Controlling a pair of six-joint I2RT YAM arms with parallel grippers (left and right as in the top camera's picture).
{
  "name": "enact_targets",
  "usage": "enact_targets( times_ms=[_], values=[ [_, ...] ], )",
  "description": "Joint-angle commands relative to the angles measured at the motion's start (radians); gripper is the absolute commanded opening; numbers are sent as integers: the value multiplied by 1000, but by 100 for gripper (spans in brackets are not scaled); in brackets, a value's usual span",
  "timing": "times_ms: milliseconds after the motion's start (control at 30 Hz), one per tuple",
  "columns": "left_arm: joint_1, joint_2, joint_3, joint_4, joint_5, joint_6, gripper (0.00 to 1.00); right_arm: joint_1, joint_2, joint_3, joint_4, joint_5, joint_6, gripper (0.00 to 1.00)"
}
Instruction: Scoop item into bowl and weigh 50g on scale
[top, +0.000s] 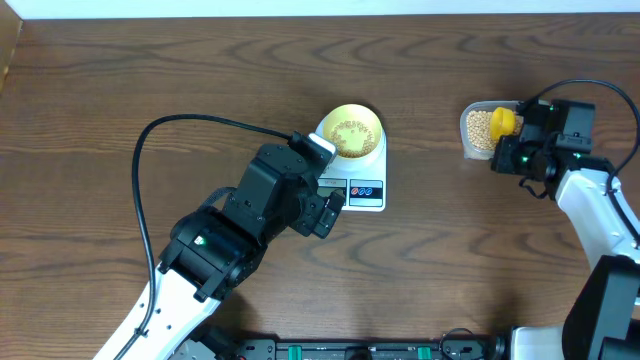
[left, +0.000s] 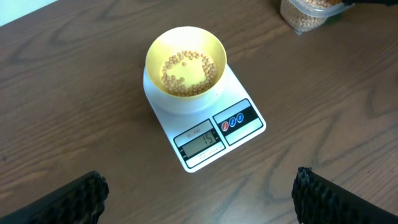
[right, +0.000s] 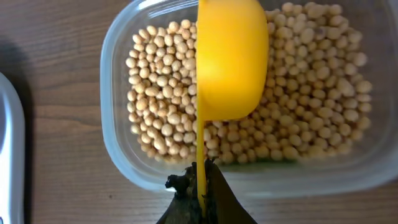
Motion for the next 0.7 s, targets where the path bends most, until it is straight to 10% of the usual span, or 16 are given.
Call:
enact_targets(
  times_ms=[0,667],
  values=[
    [4,5,0,-3,10,17,97,17,35,5,1,-18,29,1],
    [4,5,0,-3,10,17,97,31,37,5,19,-146,51,1]
  ],
)
